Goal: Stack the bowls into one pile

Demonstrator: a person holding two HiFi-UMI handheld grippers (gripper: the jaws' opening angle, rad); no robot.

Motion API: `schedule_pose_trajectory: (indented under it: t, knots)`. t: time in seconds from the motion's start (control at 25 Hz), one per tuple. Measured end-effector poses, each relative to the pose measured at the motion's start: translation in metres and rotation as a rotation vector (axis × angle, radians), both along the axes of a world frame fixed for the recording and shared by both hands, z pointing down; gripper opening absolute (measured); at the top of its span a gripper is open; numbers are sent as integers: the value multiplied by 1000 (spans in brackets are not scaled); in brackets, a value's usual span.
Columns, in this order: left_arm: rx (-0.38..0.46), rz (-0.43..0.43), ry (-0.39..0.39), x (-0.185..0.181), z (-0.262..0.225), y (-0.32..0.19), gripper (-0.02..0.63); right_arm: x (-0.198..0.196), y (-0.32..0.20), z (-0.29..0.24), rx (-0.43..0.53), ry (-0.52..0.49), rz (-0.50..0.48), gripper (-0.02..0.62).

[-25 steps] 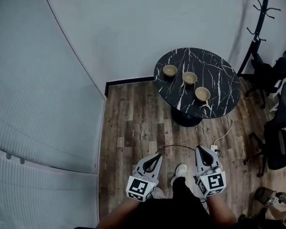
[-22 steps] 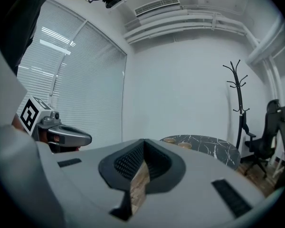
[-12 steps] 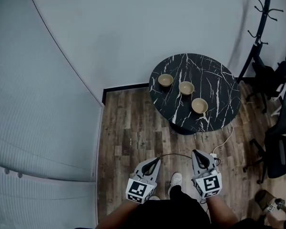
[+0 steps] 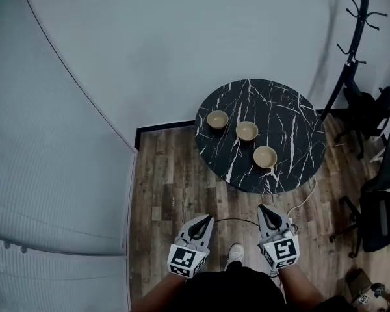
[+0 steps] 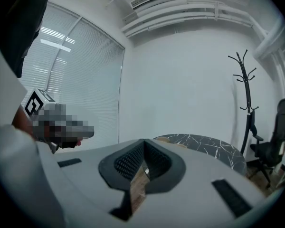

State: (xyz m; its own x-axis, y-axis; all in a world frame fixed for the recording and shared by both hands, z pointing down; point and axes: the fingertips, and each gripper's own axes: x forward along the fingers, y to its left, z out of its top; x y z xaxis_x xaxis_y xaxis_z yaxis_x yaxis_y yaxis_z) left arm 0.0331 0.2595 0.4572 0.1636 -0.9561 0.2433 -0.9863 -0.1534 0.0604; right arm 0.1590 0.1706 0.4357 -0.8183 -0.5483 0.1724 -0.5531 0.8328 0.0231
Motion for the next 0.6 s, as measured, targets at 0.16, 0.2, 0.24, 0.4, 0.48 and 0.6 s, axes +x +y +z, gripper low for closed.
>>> schedule_pose_trajectory:
  t: [0.16, 0.2, 0.24, 0.4, 0.48, 0.6]
  knots:
    - [-7, -8, -10, 0, 1, -21, 12, 6, -23, 4, -9, -1, -4, 8]
    - [-8, -11, -14, 0, 0, -25, 12, 6, -28, 3, -12, 3, -4, 8]
    - [-7, -15, -17, -1, -1, -30, 12, 7, -33, 3, -16, 8, -5, 8]
    - [-11, -28, -10, 2, -1, -44, 12, 12, -49, 13, -28, 11, -13, 8]
    - [-13, -23, -9, 6, 0, -46, 12, 15, -53, 12, -34, 18, -9, 8]
    - [-17, -33, -13, 2, 0, -53, 12, 10, -59, 10, -32, 3, -15, 8]
